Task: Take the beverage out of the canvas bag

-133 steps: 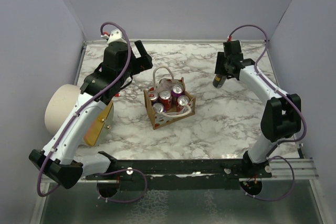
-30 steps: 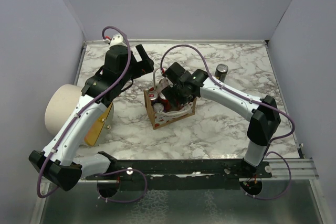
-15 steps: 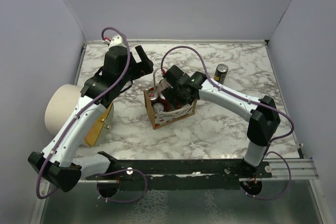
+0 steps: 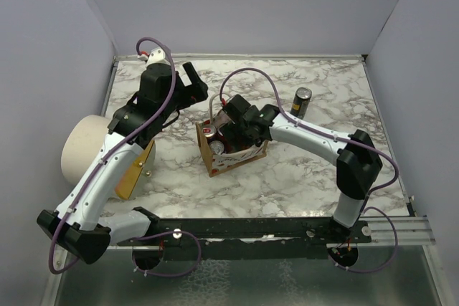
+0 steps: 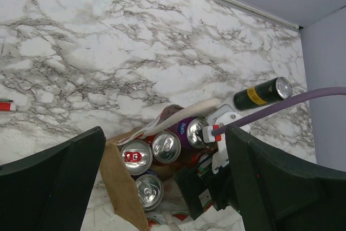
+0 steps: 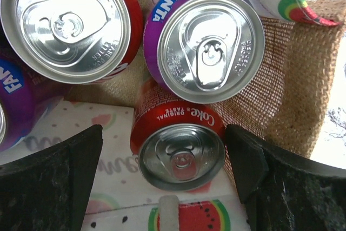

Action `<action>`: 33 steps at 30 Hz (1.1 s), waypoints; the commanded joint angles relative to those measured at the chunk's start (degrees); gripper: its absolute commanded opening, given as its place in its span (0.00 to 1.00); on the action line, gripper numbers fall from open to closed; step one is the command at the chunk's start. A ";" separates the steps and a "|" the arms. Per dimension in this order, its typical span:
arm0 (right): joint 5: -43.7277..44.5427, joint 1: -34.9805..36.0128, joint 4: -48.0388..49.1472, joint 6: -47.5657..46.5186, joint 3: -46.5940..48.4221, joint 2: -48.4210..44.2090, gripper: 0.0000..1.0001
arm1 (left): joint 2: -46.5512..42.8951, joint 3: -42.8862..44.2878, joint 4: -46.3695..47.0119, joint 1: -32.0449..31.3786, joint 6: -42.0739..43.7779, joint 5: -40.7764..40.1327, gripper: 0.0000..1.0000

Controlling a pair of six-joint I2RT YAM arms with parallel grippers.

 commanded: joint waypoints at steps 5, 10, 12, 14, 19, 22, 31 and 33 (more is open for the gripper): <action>-0.73 -0.23 1.01 0.59 -3.59 2.35 0.84 | -1.93 -0.07 -0.23 0.43 1.20 -1.33 0.96; -0.28 -0.18 3.00 0.17 -5.63 3.28 0.90 | -1.46 0.74 -0.48 0.52 1.87 -1.20 0.97; -0.26 -0.23 3.16 0.24 -5.89 3.54 0.91 | -1.34 0.96 -0.71 0.52 2.08 -1.20 0.97; -0.65 -0.19 3.76 0.04 -6.12 3.39 0.91 | -1.12 0.98 -0.77 0.61 2.05 -1.05 0.97; -0.79 -0.18 3.32 -0.50 -5.11 2.77 0.78 | -0.31 1.62 -0.71 0.69 2.19 -0.76 0.97; -1.58 -0.18 3.45 -0.92 -4.50 1.86 0.71 | 0.14 1.69 -0.17 0.70 2.29 -0.60 0.97; -2.65 -0.18 3.55 -0.98 -3.26 -2.23 0.48 | 1.11 0.93 1.12 0.78 1.86 0.56 0.97; -2.61 -0.18 3.06 -0.96 -2.32 -2.80 0.46 | 1.35 0.94 1.45 0.76 1.96 0.75 0.97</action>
